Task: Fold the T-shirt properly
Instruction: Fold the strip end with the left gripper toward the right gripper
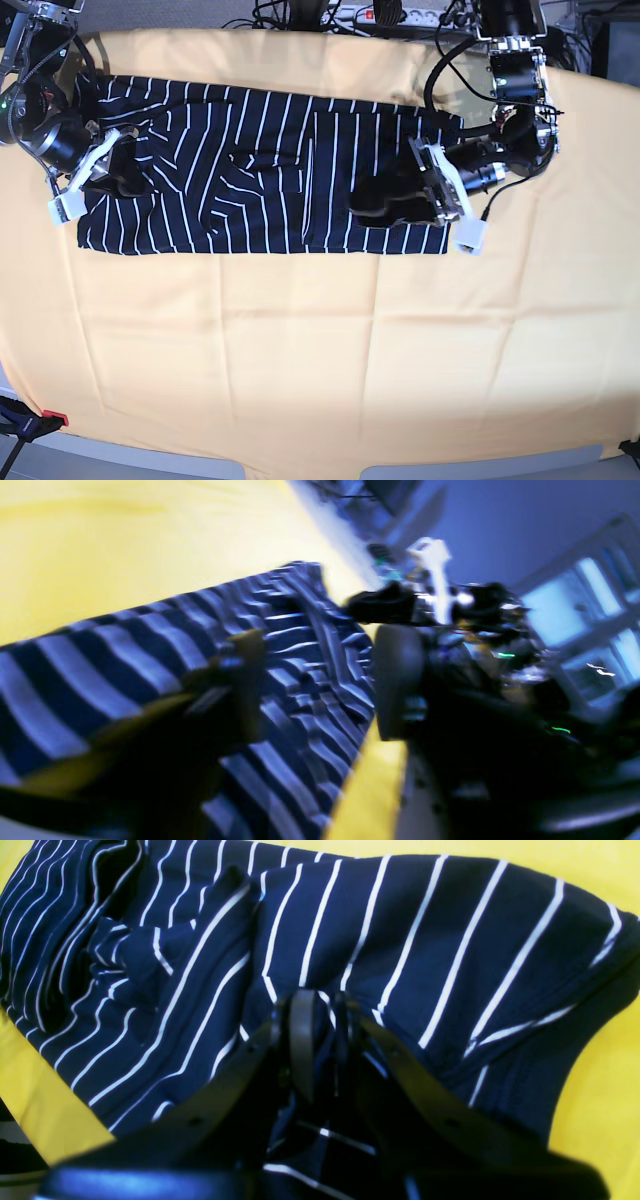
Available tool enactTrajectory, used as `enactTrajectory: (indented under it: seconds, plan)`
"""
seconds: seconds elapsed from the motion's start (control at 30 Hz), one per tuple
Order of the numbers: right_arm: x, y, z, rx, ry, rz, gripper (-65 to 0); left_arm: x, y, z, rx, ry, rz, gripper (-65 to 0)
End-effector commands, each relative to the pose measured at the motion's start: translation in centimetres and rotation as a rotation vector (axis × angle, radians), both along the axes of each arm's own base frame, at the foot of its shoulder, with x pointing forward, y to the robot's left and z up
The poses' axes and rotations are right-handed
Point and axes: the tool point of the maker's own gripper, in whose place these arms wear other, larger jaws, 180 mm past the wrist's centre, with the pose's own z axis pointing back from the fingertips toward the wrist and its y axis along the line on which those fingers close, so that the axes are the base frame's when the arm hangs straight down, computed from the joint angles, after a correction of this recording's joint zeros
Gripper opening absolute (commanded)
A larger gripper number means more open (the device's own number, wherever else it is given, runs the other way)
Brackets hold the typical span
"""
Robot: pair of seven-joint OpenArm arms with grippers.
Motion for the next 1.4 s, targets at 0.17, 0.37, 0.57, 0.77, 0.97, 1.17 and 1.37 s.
enactTrajectory:
  seconds: [0.17, 0.37, 0.57, 0.77, 0.97, 1.17, 1.37]
  plan:
    - [1.8, 0.6, 4.4, 0.053, -0.142, 0.028, -54.0, 2.4, 2.3, -1.5, 0.183, -0.06, 0.132, -65.0]
    - [2.5, -2.8, 6.5, -0.134, -0.199, -0.057, -33.7, 2.1, 3.7, -4.7, 0.301, -0.009, 0.221, -65.0]
    - [0.6, -9.7, 2.9, -0.175, -0.038, -0.327, -27.3, 0.9, 4.1, -6.1, 0.325, 0.032, 0.226, -65.0]
    - [-1.9, -9.4, -2.5, 0.04, 0.105, -0.304, -27.2, 0.2, 4.2, -6.8, 0.322, 0.071, 0.228, -65.0]
    - [-3.4, -6.8, -4.2, 0.231, 0.185, -0.264, -27.3, 0.2, 4.1, -6.5, 0.307, 0.068, 0.227, -65.0]
    - [-3.1, -3.2, -5.0, 0.284, 0.213, -0.183, -27.3, 0.3, 3.9, -6.2, 0.281, 0.066, 0.226, -65.0]
    - [-1.5, -3.0, -4.8, 0.248, 0.177, -0.173, -43.1, 0.3, 3.9, -6.1, 0.281, 0.065, 0.226, -65.0]
